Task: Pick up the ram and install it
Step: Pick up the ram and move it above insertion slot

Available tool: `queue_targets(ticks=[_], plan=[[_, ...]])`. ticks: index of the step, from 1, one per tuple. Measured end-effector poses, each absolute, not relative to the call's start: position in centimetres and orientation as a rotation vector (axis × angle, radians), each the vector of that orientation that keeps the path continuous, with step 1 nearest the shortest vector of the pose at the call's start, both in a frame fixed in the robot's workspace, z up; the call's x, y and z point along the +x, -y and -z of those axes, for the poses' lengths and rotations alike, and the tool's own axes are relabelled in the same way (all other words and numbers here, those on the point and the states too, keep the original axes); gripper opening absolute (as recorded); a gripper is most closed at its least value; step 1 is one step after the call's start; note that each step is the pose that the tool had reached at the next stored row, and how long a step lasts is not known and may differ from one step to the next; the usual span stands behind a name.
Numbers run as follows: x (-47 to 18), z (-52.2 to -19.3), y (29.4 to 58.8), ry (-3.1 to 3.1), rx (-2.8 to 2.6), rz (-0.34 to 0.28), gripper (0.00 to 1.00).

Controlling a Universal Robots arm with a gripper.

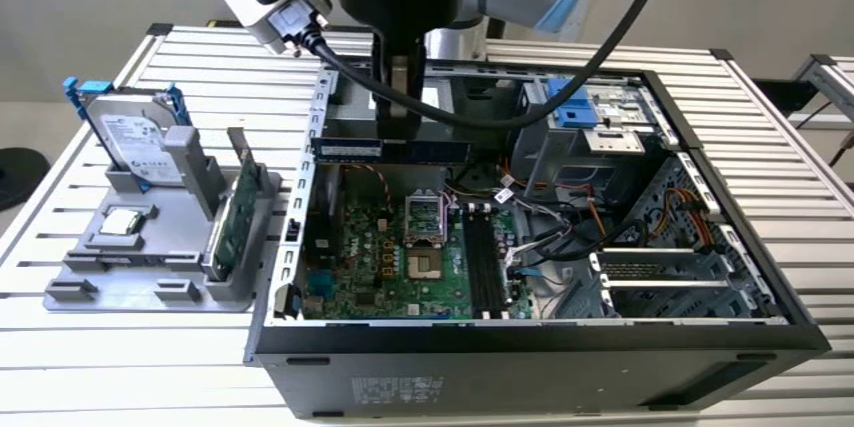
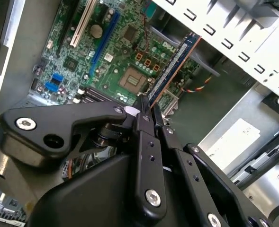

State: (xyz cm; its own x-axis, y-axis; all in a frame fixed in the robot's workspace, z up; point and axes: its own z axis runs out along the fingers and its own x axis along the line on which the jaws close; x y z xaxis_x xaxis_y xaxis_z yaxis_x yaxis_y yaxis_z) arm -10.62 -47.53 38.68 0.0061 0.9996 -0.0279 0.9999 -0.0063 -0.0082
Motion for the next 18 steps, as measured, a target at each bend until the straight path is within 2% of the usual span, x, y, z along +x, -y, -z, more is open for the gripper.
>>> queue_targets(ticks=[18], plan=[[-8.2, -38.4, 47.5, -2.204, 2.218, 0.041, 0.0]])
